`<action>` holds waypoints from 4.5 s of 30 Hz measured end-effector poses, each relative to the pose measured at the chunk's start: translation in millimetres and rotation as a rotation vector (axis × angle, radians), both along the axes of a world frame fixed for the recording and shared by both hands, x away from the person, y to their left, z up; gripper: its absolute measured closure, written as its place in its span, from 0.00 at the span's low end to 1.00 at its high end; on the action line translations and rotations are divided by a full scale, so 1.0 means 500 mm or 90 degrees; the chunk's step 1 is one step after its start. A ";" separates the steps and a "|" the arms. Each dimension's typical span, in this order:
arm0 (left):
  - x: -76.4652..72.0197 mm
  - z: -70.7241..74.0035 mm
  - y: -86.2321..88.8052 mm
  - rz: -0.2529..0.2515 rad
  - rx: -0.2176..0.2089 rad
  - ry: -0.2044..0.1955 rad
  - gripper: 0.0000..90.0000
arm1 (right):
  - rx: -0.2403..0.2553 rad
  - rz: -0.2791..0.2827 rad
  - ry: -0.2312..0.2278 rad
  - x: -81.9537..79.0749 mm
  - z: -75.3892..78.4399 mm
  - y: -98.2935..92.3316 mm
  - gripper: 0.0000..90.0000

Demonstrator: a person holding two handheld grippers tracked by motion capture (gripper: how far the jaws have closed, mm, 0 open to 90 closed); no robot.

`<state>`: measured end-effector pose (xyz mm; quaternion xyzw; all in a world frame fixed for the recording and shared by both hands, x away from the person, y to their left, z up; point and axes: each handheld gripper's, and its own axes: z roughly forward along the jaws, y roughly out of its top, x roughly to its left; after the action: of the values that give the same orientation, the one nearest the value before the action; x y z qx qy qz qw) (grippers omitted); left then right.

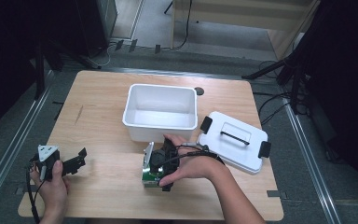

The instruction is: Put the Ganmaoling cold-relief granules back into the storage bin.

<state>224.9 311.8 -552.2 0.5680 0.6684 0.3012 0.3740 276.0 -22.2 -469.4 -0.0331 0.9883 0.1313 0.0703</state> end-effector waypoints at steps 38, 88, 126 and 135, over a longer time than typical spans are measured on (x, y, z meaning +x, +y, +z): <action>0.001 0.000 0.000 -0.001 -0.002 0.002 0.00 | -0.016 0.037 0.018 0.016 0.050 -0.010 0.18; 0.000 0.000 0.000 -0.006 0.000 0.002 0.00 | 0.012 -0.026 -0.042 0.132 0.293 -0.097 0.18; 0.000 0.000 0.002 -0.012 -0.009 0.003 0.00 | -0.004 -0.062 -0.116 0.297 0.227 -0.087 0.17; 0.001 0.000 0.002 -0.013 -0.007 0.001 0.00 | 0.009 -0.056 -0.117 0.323 0.189 -0.094 0.17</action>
<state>225.3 312.8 -552.3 0.5729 0.6644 0.2936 0.3797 437.4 -69.3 -375.0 -0.0009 0.9773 0.1314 0.1664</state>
